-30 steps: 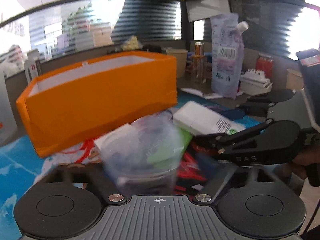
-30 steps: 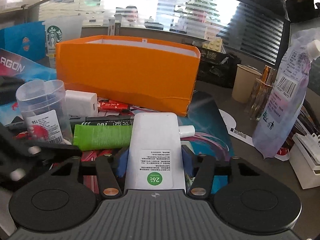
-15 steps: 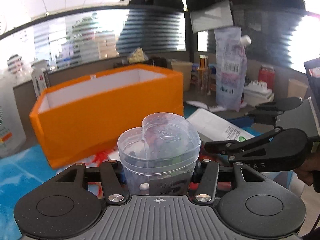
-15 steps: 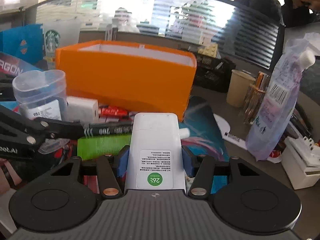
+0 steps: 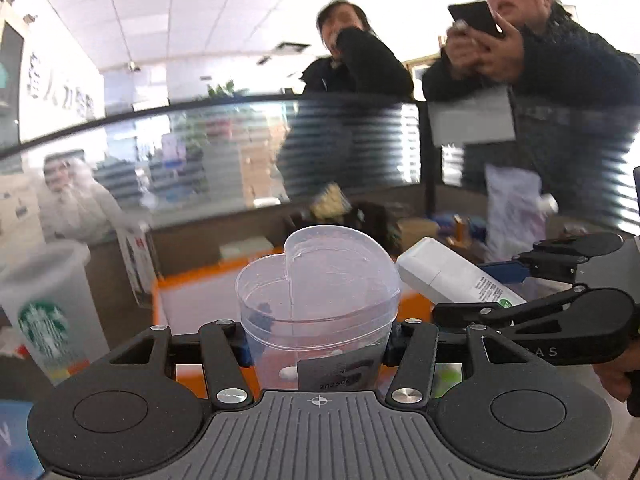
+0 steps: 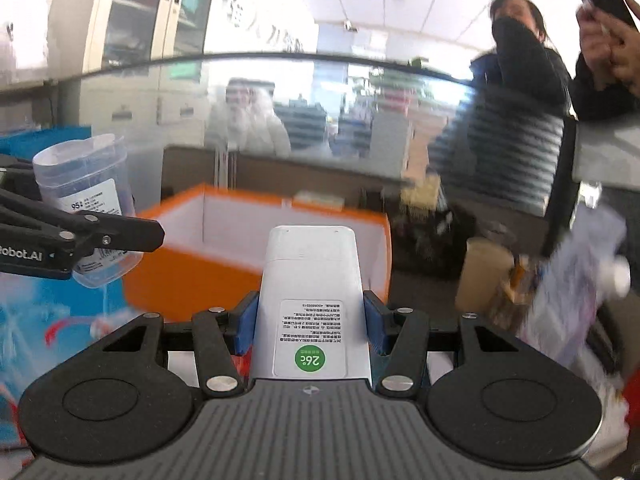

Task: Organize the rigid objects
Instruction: 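Lift the cup with the left tool while the right tool carries the white bottle over the box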

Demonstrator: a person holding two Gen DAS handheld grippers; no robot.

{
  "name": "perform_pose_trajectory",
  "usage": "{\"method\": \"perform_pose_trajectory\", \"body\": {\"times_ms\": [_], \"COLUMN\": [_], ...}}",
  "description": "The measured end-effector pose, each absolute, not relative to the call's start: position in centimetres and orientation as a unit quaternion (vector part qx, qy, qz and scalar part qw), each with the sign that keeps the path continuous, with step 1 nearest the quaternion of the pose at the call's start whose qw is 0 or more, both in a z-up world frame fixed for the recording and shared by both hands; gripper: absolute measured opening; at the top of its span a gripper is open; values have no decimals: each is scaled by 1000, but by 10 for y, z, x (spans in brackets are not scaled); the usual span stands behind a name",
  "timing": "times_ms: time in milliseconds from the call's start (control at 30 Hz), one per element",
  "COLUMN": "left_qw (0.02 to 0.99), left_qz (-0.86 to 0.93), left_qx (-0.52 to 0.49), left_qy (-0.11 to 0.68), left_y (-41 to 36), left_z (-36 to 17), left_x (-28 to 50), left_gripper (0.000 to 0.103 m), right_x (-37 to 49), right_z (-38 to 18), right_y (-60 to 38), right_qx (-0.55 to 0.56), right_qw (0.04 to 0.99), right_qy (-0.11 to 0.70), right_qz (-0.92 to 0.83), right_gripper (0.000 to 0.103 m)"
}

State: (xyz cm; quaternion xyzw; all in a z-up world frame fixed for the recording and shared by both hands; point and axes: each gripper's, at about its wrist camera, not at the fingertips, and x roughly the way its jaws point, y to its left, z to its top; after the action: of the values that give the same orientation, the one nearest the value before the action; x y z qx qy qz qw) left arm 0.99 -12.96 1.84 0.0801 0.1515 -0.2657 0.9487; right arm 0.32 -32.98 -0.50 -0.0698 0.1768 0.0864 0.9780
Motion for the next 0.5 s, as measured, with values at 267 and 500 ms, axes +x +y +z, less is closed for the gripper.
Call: {"method": "perform_pose_trajectory", "body": {"times_ms": [267,500], "left_qw": [955,922], "left_qz": [-234,-200], "left_qx": [80,63], "left_qy": [166,326], "left_y": [-141,-159], "left_z": [50,14], "left_x": [78,178], "left_gripper": [52,52], "right_x": [71,152], "right_z": [29,21], "right_y": [-329,-327], "right_qx": [-47,-31], "right_qw": [978,958], "right_qy": [179,265], "right_qz": [99,109], "right_gripper": [51,51]}}
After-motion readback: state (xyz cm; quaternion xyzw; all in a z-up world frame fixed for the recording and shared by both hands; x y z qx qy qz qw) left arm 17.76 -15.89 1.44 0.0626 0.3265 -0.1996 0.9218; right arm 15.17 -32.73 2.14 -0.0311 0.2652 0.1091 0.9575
